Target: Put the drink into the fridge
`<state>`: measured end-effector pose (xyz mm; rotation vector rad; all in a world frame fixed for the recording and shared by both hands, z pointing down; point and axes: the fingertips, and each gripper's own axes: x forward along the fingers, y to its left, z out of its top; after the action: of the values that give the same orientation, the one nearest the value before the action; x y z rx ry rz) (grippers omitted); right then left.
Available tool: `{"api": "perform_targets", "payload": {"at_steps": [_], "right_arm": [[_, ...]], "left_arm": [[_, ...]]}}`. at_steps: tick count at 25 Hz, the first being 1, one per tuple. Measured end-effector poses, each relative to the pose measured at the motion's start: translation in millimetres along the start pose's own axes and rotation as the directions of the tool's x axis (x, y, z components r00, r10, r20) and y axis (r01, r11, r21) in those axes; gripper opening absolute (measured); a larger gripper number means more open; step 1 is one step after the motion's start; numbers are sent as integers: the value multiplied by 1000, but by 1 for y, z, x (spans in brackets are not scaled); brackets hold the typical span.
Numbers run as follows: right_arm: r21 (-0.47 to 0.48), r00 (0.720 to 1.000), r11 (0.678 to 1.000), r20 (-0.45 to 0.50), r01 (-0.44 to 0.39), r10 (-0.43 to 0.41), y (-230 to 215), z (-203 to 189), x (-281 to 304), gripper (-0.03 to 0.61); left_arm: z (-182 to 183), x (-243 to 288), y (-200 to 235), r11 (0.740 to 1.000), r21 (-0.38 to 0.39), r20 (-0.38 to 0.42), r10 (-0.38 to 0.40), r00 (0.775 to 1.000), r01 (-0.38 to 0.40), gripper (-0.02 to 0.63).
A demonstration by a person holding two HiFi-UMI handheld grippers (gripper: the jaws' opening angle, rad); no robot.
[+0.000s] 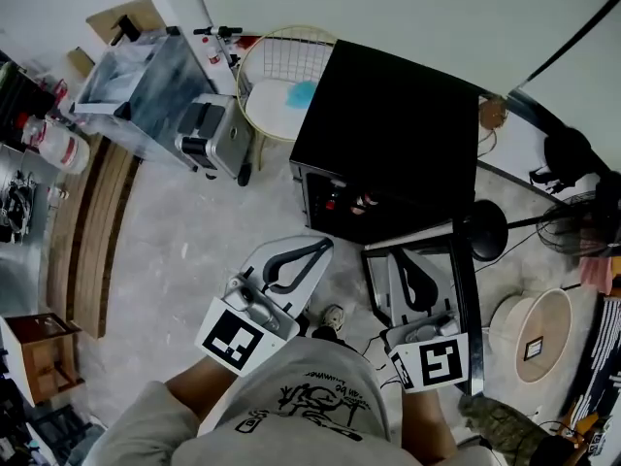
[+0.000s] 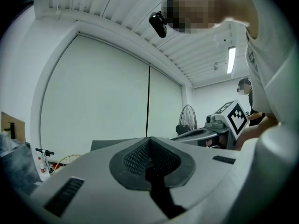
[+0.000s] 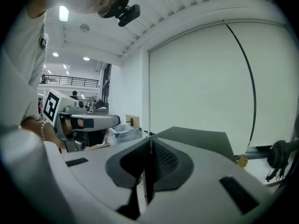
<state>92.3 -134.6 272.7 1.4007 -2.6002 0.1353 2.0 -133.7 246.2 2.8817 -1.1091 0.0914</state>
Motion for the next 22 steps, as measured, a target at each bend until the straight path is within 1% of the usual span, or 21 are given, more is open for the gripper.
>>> {"api": "perform_targets", "payload": {"at_steps": [8, 15, 22], "right_arm": [[-24, 999, 999, 38, -34, 35, 14, 41, -19, 12], [-62, 997, 997, 59, -51, 55, 29, 65, -31, 9], [-81, 996, 995, 62, -52, 58, 37, 84, -42, 8]], "left_arm": [[34, -9, -12, 1000, 18, 25, -8, 1000, 7, 21], [51, -22, -16, 1000, 12, 49, -7, 999, 6, 21], [67, -34, -24, 999, 30, 74, -25, 997, 23, 21]]}}
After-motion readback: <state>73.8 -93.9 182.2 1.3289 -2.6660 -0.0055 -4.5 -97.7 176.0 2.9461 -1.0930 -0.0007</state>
